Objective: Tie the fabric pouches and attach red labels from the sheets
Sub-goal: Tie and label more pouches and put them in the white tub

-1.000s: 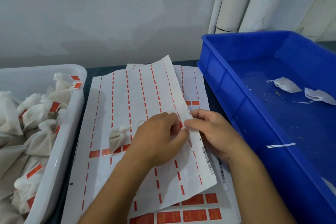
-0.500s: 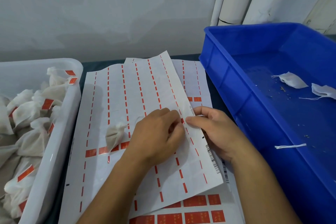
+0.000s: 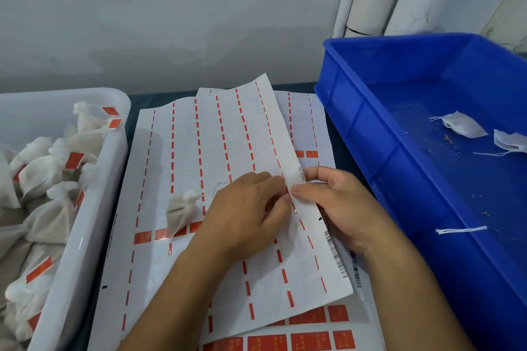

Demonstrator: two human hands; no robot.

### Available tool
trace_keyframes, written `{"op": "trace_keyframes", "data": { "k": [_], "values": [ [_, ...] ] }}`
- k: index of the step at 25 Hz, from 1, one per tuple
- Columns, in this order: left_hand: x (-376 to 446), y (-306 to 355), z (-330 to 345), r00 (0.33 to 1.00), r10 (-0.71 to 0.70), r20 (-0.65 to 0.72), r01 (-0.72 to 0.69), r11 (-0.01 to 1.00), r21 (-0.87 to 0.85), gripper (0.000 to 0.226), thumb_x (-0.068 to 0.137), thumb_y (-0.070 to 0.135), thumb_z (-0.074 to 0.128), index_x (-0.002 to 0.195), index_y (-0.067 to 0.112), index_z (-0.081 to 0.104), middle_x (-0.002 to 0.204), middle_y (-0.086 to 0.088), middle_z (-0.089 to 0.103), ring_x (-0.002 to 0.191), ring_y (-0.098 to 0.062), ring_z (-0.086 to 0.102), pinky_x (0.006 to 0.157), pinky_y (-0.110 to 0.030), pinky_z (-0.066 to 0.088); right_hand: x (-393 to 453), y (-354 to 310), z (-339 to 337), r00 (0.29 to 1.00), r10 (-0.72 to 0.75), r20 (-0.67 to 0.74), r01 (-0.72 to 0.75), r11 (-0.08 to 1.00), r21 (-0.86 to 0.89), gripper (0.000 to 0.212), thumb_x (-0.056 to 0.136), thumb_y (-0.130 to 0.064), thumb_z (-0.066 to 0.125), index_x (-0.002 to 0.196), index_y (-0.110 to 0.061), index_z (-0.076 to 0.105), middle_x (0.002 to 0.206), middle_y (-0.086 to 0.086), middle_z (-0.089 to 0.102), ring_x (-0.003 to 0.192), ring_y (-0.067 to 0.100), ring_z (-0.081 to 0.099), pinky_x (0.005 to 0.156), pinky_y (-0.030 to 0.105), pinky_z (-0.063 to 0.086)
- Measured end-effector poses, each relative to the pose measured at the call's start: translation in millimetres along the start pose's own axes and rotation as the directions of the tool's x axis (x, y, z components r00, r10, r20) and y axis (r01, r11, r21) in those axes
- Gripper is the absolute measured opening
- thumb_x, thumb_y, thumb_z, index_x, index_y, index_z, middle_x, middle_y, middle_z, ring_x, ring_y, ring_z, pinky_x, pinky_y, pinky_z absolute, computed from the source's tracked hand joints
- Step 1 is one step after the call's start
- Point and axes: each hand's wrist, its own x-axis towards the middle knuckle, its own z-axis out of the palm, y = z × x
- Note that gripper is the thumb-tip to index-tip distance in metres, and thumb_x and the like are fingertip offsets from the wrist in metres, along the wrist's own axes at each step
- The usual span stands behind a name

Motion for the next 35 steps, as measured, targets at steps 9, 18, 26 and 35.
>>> {"op": "trace_keyframes", "data": {
  "k": [9, 18, 26, 35],
  "values": [
    [3.1, 0.9, -3.4, 0.995, -0.102, 0.012, 0.102, 0.968, -0.231, 0.014, 0.088, 0.051, 0.05, 0.08, 0.04, 0.054, 0.084, 0.02, 0.061, 0.087, -0.003, 0.058, 0.073, -0.017, 0.051, 0.4, 0.5, 0.2, 1.0, 0.005, -0.019, -0.006, 1.0, -0.015, 0.008, 0.091, -0.023, 0.074, 0.096, -0.029, 0.076, 0.101, 0.0, 0.08, 0.087, 0.027, 0.079, 0.087, 0.053, 0.062],
    [1.3, -0.9, -1.1, 0.981, -0.191, -0.011, 0.179, 0.937, -0.3, 0.015, 0.089, 0.047, 0.048, 0.083, 0.035, 0.056, 0.082, 0.018, 0.061, 0.089, -0.002, 0.058, 0.069, -0.015, 0.048, -2.3, -3.8, -1.9, 0.999, -0.012, -0.042, 0.006, 0.99, -0.143, 0.011, 0.095, -0.027, 0.073, 0.105, -0.027, 0.067, 0.094, -0.011, 0.08, 0.077, 0.017, 0.079, 0.064, 0.031, 0.06],
    [-9.8, 2.7, -25.8, 0.956, -0.211, -0.204, 0.163, 0.96, -0.23, 0.014, 0.09, 0.046, 0.058, 0.079, 0.038, 0.054, 0.082, 0.021, 0.059, 0.091, -0.001, 0.057, 0.065, -0.015, 0.052, -2.3, -3.6, -13.6, 0.981, -0.067, -0.18, -0.021, 0.896, -0.444, 0.015, 0.093, -0.033, 0.073, 0.103, -0.032, 0.062, 0.088, -0.014, 0.078, 0.071, 0.006, 0.076, 0.068, 0.035, 0.062],
    [-31.5, 5.8, -63.4, 0.978, 0.022, -0.209, 0.003, 0.993, 0.119, 0.006, 0.091, 0.043, 0.065, 0.091, 0.037, 0.063, 0.09, 0.02, 0.06, 0.075, -0.003, 0.054, 0.067, -0.007, 0.039, -26.0, -47.3, 31.4, 0.932, -0.335, 0.138, 0.349, 0.73, -0.588, 0.021, 0.097, -0.045, 0.065, 0.111, -0.057, 0.055, 0.102, -0.038, 0.061, 0.085, -0.009, 0.068, 0.054, 0.006, 0.051]
  ]
}}
